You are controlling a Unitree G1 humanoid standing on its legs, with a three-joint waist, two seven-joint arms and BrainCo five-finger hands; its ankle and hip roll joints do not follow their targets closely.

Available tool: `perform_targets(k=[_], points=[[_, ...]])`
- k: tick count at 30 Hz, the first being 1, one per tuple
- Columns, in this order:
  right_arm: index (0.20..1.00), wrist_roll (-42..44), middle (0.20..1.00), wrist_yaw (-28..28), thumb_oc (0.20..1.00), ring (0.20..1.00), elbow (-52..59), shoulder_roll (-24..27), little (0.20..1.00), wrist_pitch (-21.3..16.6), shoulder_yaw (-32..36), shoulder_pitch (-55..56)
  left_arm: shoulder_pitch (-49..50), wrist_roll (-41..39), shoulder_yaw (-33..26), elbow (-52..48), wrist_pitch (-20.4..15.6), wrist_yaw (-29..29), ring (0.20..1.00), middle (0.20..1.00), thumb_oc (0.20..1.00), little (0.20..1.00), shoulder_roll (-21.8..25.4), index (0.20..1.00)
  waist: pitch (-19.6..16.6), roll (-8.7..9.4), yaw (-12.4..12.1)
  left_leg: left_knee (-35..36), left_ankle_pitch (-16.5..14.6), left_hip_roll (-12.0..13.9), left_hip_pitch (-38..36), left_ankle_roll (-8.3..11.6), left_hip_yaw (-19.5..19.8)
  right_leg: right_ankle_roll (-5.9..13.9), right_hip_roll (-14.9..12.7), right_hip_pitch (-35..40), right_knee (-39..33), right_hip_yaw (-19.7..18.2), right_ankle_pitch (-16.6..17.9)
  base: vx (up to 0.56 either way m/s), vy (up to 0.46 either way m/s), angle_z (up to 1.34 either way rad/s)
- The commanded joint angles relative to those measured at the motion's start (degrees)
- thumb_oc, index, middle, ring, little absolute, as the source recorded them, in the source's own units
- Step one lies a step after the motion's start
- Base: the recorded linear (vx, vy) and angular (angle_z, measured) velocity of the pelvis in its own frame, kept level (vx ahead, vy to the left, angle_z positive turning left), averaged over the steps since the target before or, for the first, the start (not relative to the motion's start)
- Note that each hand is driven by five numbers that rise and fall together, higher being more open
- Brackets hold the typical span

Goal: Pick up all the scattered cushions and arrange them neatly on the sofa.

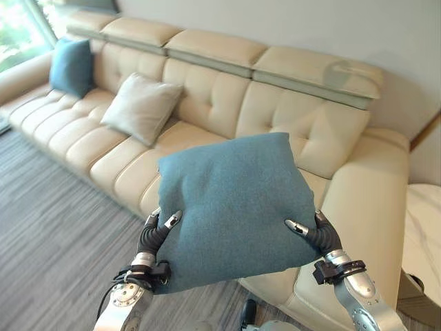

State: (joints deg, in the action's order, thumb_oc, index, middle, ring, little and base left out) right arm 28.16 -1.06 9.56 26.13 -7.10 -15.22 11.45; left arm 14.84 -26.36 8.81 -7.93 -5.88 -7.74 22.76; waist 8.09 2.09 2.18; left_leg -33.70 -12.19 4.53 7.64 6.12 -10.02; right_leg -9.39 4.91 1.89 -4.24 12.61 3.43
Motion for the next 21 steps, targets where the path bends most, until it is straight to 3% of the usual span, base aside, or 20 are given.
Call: perform_targets(k=[1, 2, 4, 5, 9, 13, 15, 21], points=[[0.2, 1.0, 0.2, 3.6, 0.2, 0.2, 7.2, -1.8, 0.2, -5.2, -3.4, -5.8, -4.4, -0.5, 2.7, -7.8, -6.7, 3.9, 0.2, 0.2, 0.2, 0.2, -0.7, 0.2, 1.5, 1.87, 0.5, 12.8, 7.7, -0.9, -7.1, -4.03, 0.5, 9.67, -5.0, 3.7, -0.8, 1.2, -7.8, 0.21, 0.0, -1.22], [0.2, 0.5, 0.2, 3.3, 0.2, 0.2, 6.5, -2.1, 0.2, -5.4, -3.9, -6.3, -4.2, -0.3, 2.9, -7.6, -6.8, 3.5, 0.2, 0.2, 0.2, 0.2, -1.0, 0.2, 1.4, 1.94, 0.2, 22.1, 7.6, -2.2, -6.2, -4.86, 5.6, 9.89, -5.5, 4.1, -0.7, -1.2, -7.9, 0.21, 0.014, -1.02], [0.2, 0.0, 0.2, 3.3, 0.2, 0.2, 6.3, -2.0, 0.2, -5.5, -4.3, -6.5, -4.0, 0.1, 3.4, -7.3, -6.9, 3.3, 0.2, 0.2, 0.2, 0.2, -1.3, 0.2, 1.6, 1.58, 0.1, 29.5, 11.8, -2.4, -5.6, -4.57, 11.5, 9.28, -5.4, 4.7, 0.0, -3.6, -8.4, 0.19, 0.032, -0.98], [0.2, -0.3, 0.2, 3.5, 0.2, 0.2, 6.2, -1.6, 0.2, -5.7, -4.2, -6.5, -3.8, 0.4, 3.5, -7.4, -7.1, 3.1, 0.2, 0.2, 0.2, 0.2, -1.3, 0.2, 2.1, 1.13, 0.1, 33.4, 15.4, -2.3, -4.7, -3.61, 15.7, 8.98, -5.3, 5.2, 0.4, -5.0, -8.8, 0.17, 0.055, -1.09], [0.2, -0.4, 0.2, 4.2, 0.2, 0.2, 6.5, -0.6, 0.2, -5.4, -3.1, -5.7, -3.6, 0.0, 3.1, -7.4, -7.2, 3.2, 0.2, 0.2, 0.2, 0.2, -1.5, 0.2, 2.0, 0.21, -0.2, 33.2, 14.4, -3.6, -5.8, -2.56, 21.7, 9.19, -5.3, 6.3, 1.3, -9.5, -10.1, 0.19, 0.109, -0.57], [0.2, -0.4, 0.2, 4.8, 0.2, 0.2, 7.6, -0.4, 0.2, -5.1, -0.9, -3.1, -3.2, -0.2, 3.9, -6.9, -6.9, 4.2, 0.2, 0.2, 0.2, 0.2, -1.4, 0.2, 1.2, -0.53, 1.2, 35.4, 13.6, -3.4, -8.0, -3.21, 19.9, 9.93, -6.0, 6.8, 1.7, -10.7, -10.4, 0.22, 0.229, -0.46], [0.2, 0.1, 0.2, 4.9, 0.2, 0.2, 7.7, -1.1, 0.2, -4.9, -0.2, -1.7, -3.4, 0.2, 4.5, -6.3, -6.8, 4.6, 0.2, 0.2, 0.2, 0.2, -0.3, 0.2, 0.4, -0.51, 1.8, 36.1, 12.3, -3.9, -9.1, -4.72, 16.9, 11.5, -7.4, 6.6, 0.7, -12.4, -9.4, 0.18, 0.282, -0.46], [0.2, -0.9, 0.2, 4.7, 0.2, 0.2, 5.4, -3.1, 0.2, -4.6, -1.9, -3.2, -4.4, 2.0, 4.0, -4.4, -7.2, 3.8, 0.2, 0.2, 0.2, 0.2, 1.1, 0.2, -0.8, -0.51, 0.7, 37.7, 9.6, -4.4, -11.6, -7.27, 9.3, 13.87, -8.6, 4.6, -0.1, -15.1, -7.3, 0.11, 0.206, -0.81]])
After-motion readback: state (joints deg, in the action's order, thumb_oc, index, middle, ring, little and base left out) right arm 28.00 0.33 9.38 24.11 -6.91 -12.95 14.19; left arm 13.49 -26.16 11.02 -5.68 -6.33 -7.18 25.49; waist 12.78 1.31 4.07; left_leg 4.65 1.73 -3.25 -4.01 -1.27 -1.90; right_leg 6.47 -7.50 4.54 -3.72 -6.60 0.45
